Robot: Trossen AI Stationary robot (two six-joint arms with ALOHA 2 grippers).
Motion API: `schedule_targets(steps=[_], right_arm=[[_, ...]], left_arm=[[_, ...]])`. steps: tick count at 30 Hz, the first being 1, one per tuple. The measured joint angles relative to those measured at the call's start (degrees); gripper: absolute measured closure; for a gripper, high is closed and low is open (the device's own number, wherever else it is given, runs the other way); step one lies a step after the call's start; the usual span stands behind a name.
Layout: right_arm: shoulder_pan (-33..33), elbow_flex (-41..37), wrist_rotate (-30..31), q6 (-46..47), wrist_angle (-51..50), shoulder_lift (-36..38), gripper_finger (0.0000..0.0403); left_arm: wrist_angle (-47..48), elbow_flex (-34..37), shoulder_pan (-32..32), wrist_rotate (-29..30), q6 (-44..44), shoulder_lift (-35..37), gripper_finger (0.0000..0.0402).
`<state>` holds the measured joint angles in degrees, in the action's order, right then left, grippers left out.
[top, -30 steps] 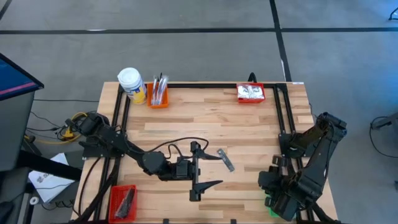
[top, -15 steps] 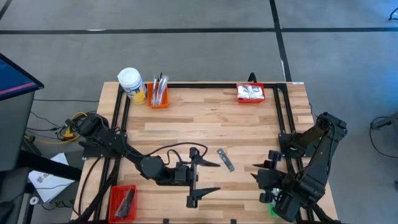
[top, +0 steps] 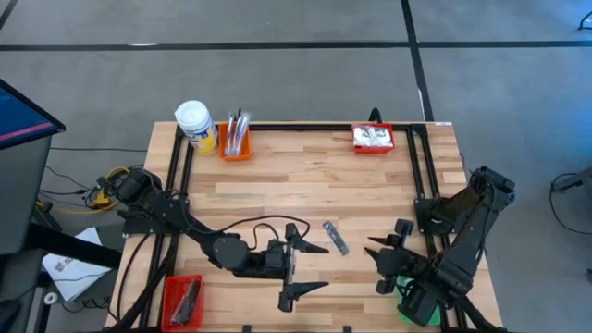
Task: Pick & Place Travel size toiletries
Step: Put the comb into the bottom red bin
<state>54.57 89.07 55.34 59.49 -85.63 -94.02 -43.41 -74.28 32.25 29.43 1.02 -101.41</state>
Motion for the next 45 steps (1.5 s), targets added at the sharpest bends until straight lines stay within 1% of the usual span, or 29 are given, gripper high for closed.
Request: schedule_targets(steps=[3, 6, 11, 12, 15, 18, 20, 25, 27, 29, 32, 39, 40, 45], right_arm=[[0.0, -3.3, 1.0, -0.1, 2.4, 0.0, 0.0294], [0.0, -7.0, 1.9, 0.3, 5.4, 0.7, 0.0311], [-1.1, -12.8, 2.8, 0.4, 11.8, 1.8, 0.0337], [-1.2, -13.7, 3.1, 0.5, 13.3, 2.0, 0.034], [-1.6, -16.6, 3.6, 0.6, 17.7, 2.7, 0.0349], [-1.6, -19.5, 6.7, 3.0, 21.4, 3.2, 0.0356], [-1.0, -21.4, 10.3, 6.3, 22.6, 3.3, 0.0359], [1.3, -26.7, 20.6, 20.2, 22.2, 3.3, 0.0371], [2.2, -28.7, 23.4, 24.7, 22.1, 3.3, 0.0377], [2.9, -29.8, 24.1, 26.4, 22.0, 3.3, 0.0385], [3.9, -30.7, 24.3, 26.4, 22.4, 3.3, 0.0399], [7.2, -30.8, 25.6, 26.0, 22.7, 3.3, 0.0402], [7.6, -30.8, 25.9, 26.0, 22.7, 3.3, 0.0402], [9.3, -30.8, 26.2, 26.1, 23.3, 3.3, 0.0402]], left_arm=[[3.0, 0.0, -0.1, 0.0, -1.5, 0.0, 0.0088], [7.3, 0.0, -0.9, 0.0, -5.0, 0.0, 0.0091], [16.8, 0.0, -3.5, -0.8, -11.1, 0.0, 0.0112], [19.1, 0.0, -4.3, -2.0, -12.3, 0.0, 0.0117], [25.5, 0.0, -6.9, -8.4, -15.9, 0.0, 0.0137], [28.6, 0.0, -9.3, -13.0, -19.5, -1.4, 0.0162], [28.9, 0.1, -10.3, -14.9, -19.6, -2.7, 0.0181], [28.4, 0.0, -11.8, -15.9, -16.1, -4.5, 0.022], [28.6, 0.0, -12.1, -15.9, -14.3, -5.3, 0.0235], [28.8, 0.1, -12.3, -15.9, -12.6, -5.8, 0.0251], [29.1, 0.0, -13.0, -15.9, -10.3, -6.3, 0.0283], [28.8, 0.0, -14.7, -16.8, -8.8, -8.1, 0.0385], [29.2, 0.0, -15.1, -17.5, -8.8, -8.5, 0.0393], [28.9, 0.1, -17.2, -19.4, -9.2, -11.3, 0.0397]])
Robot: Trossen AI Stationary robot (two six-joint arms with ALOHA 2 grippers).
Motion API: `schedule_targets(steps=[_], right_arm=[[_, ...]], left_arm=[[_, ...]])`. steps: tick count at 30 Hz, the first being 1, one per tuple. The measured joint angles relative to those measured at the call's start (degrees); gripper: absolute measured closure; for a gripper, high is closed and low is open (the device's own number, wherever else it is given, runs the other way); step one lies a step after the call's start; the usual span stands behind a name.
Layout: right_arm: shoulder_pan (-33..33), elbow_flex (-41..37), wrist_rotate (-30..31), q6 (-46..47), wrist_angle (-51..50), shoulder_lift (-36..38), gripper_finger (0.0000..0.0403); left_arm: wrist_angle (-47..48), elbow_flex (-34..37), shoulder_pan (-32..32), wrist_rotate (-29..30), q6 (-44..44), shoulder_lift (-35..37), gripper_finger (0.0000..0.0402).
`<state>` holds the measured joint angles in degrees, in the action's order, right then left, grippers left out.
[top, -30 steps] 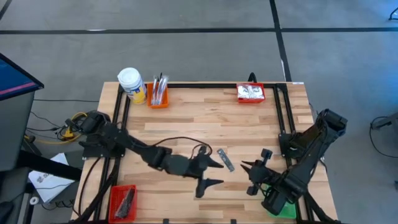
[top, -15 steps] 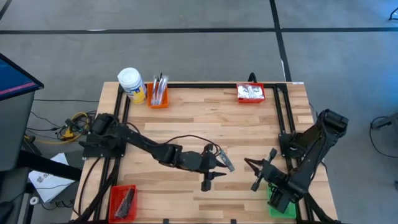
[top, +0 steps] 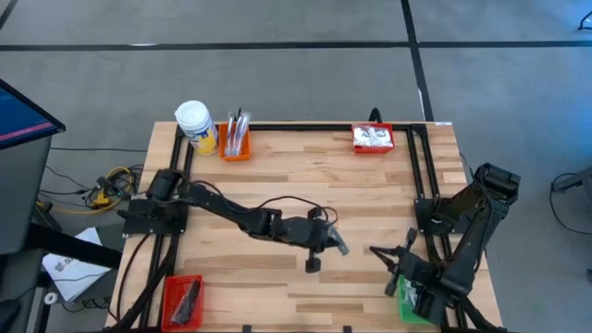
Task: Pick & Place Travel size toiletries
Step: Put the comb into the bottom red bin
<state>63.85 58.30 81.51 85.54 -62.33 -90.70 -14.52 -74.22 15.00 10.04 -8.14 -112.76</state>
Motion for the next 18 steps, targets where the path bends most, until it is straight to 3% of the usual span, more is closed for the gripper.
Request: schedule_targets(steps=[9, 12, 15, 18], right_arm=[[0.5, 0.0, -2.0, -2.8, 6.6, 0.0, 0.0403], [-0.6, 0.0, -6.6, -14.2, 17.8, 0.0, 0.0403], [-2.0, 0.0, -13.9, -32.1, 32.5, 0.0, 0.0403], [-2.2, 0.0, -16.5, -47.1, 45.6, 0.0, 0.0403]], left_arm=[[-0.4, 0.0, -2.6, -2.2, -1.3, -1.5, 0.04], [-0.4, 0.0, -2.7, -2.4, -1.5, -1.5, 0.04], [-0.3, 0.0, -2.7, -3.0, -2.3, -1.5, 0.04], [-0.3, 0.0, -2.7, -3.0, -2.5, -1.5, 0.04]])
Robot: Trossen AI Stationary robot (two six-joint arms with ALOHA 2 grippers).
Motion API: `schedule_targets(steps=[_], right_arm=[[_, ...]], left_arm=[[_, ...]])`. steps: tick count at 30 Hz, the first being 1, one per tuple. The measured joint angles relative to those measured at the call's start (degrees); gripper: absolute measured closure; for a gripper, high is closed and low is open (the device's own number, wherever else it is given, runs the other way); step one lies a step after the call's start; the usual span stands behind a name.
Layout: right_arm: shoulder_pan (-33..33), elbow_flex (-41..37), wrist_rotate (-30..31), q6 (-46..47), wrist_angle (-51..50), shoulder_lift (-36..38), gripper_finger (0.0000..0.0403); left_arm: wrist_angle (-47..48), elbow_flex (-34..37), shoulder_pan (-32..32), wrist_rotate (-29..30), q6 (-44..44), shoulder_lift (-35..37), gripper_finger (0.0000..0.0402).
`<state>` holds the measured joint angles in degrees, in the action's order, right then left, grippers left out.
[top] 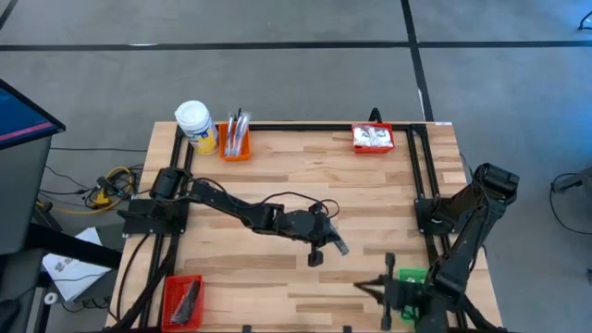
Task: Pick & Place Travel size toiletries
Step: Put the comb into the bottom red bin
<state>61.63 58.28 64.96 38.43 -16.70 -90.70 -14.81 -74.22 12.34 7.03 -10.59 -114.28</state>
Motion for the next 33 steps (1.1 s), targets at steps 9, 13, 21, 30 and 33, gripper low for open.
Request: schedule_targets(steps=[9, 13, 21, 30, 33], right_arm=[[-1.6, -0.6, -16.0, -20.8, 15.2, 0.0, 0.0403], [-3.1, -2.6, -23.7, -22.6, 19.8, 0.0, 0.0403], [-4.1, -5.0, -24.5, -21.6, 20.5, 0.0, 0.0403], [-4.9, -5.9, -24.5, -20.8, 20.7, 0.0, 0.0403], [-5.1, -5.9, -24.5, -20.8, 20.6, 0.0, 0.0403]], left_arm=[[0.5, 0.0, -0.6, -0.1, -0.2, -3.0, 0.04], [-0.1, 0.0, -1.8, -1.4, -0.6, -5.0, 0.04], [-1.2, 0.0, -2.2, -3.0, -2.2, -5.5, 0.04], [-1.5, -0.4, -2.9, -0.8, -6.4, -7.7, 0.04], [-1.9, -1.3, -2.9, 0.3, -7.3, -9.0, 0.04]])
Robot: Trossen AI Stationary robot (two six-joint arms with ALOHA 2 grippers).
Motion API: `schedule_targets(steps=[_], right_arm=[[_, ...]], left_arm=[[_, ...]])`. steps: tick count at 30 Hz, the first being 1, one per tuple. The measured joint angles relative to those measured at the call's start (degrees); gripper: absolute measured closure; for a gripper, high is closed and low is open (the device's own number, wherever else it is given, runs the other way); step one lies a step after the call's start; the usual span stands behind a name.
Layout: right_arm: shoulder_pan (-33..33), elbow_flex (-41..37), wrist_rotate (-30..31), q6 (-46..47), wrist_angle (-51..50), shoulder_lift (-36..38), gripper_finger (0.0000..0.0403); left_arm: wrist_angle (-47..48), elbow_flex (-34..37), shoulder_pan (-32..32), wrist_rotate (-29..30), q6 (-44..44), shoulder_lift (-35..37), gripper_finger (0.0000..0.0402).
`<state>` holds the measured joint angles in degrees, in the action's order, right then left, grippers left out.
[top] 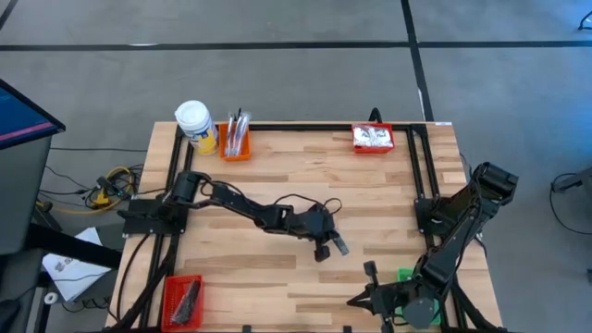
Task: Pick & Place Travel size toiletries
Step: Put the comb into the bottom red bin
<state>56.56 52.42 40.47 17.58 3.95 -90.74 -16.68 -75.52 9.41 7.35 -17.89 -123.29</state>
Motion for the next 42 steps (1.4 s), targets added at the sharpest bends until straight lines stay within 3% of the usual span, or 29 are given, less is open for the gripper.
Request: schedule_targets(steps=[7, 21, 26, 29, 34, 37, 42], right_arm=[[-0.4, 0.0, 0.0, 0.0, -0.4, 0.0, 0.0403], [-0.5, 0.0, -0.2, 0.0, -0.5, 0.0, 0.0403], [-0.5, 0.0, -0.2, 0.0, -0.5, 0.0, 0.0403], [-0.5, 0.0, -0.2, -0.2, -0.5, 0.0, 0.0403], [-0.5, 0.0, -0.2, -0.1, -2.0, 0.0, 0.0403], [-0.5, 0.0, -0.2, 0.0, -2.7, 0.0, 0.0403], [-0.4, 0.0, -0.1, 0.0, -4.2, 0.0, 0.0403]], left_arm=[[3.5, -2.8, -0.5, 0.3, -1.2, -3.2, 0.0401], [14.9, -3.4, -1.8, 3.5, -8.1, -3.1, 0.0401], [18.1, -3.5, -2.1, 6.9, -11.5, -2.8, 0.0401], [18.6, -3.4, -2.3, 9.8, -16.7, -2.8, 0.0401], [23.3, -3.4, -2.4, 17.3, -33.0, -2.9, 0.0401], [28.8, -3.5, -2.4, 17.1, -39.5, -2.6, 0.0401], [36.1, -3.5, -2.4, 11.6, -47.2, -1.1, 0.0401]])
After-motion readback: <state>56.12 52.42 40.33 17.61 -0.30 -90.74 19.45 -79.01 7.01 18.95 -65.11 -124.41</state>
